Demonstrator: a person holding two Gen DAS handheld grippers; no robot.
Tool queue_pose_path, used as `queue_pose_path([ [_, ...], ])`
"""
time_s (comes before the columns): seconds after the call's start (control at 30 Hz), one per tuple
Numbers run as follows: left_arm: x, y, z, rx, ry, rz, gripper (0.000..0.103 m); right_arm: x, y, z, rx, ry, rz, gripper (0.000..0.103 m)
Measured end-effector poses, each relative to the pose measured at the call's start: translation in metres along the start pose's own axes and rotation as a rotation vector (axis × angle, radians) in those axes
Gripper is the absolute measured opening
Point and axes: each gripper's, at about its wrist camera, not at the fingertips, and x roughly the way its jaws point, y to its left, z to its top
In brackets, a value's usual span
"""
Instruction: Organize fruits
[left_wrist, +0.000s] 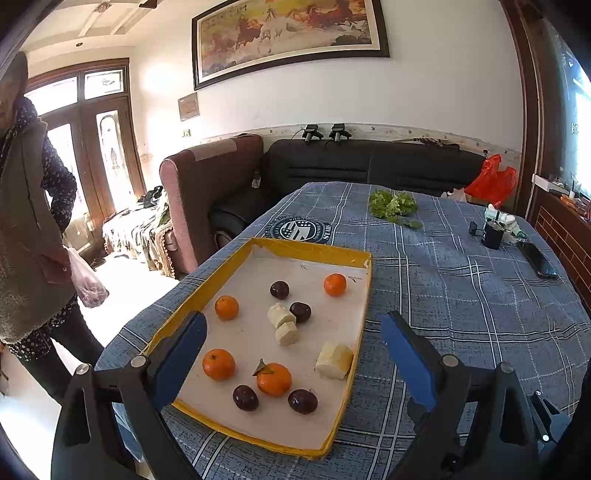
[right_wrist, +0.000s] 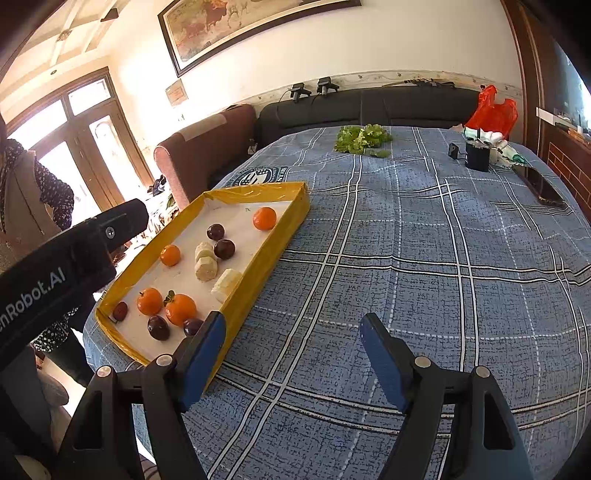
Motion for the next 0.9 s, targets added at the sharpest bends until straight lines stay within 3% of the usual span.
queue_pose_path([
  [0.9,0.012,0.004,-0.005,-0.024,0.042,-0.019,0.095,0.005,0.001,-0.005,0.001,0.016,-0.008,0.081],
])
